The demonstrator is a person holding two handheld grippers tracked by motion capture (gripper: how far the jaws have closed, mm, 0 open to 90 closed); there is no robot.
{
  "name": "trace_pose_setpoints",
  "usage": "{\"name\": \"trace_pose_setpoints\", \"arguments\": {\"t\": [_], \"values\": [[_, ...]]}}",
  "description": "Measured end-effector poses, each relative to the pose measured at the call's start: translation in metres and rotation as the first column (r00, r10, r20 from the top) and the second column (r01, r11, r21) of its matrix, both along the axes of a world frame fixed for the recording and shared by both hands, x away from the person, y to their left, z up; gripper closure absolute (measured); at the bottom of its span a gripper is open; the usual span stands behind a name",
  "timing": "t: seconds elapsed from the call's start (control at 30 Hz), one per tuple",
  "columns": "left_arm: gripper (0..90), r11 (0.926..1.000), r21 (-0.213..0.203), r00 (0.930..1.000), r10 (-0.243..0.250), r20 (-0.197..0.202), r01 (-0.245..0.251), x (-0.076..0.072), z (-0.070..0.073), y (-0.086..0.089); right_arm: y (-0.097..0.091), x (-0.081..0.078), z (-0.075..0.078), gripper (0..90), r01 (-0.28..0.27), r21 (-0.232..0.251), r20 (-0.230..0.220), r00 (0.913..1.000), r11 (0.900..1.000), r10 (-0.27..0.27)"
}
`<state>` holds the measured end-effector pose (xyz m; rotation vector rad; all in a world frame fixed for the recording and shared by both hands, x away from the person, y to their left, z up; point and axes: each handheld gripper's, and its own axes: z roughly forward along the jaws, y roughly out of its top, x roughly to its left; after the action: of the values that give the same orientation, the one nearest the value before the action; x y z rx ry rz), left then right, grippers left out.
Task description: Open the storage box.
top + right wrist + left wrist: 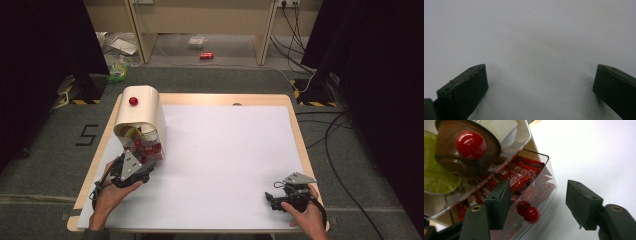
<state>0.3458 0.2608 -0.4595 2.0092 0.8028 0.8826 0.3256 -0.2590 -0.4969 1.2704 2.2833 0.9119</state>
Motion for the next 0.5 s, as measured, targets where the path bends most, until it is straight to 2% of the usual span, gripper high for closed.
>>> {"name": "trace_pose_setpoints", "arguments": {"t": [0.1,0.27,0.43,0.5], "values": [[40.8,1.0000,0.002,1.0000,-0.006,-0.008,0.006,-0.002,0.001,0.001,0.000,0.000,0.000,0.2,-0.001,-0.001,-0.001,1.0000,1.0000,0.001],[45.2,0.9995,-0.032,0.9999,-0.008,-0.014,0.007,-0.007,0.002,0.005,0.000,0.000,0.000,0.2,-0.001,-0.001,0.001,1.0000,1.0000,0.001],[47.0,0.9996,-0.026,0.9997,-0.008,-0.024,0.008,-0.011,0.002,0.005,0.000,0.000,0.000,0.2,-0.001,-0.001,0.000,1.0000,1.0000,0.001],[48.1,0.9993,-0.036,0.9998,-0.009,-0.017,0.008,-0.014,-0.001,0.005,0.000,0.000,0.000,0.2,0.000,0.000,-0.001,1.0000,1.0000,0.000]]}}
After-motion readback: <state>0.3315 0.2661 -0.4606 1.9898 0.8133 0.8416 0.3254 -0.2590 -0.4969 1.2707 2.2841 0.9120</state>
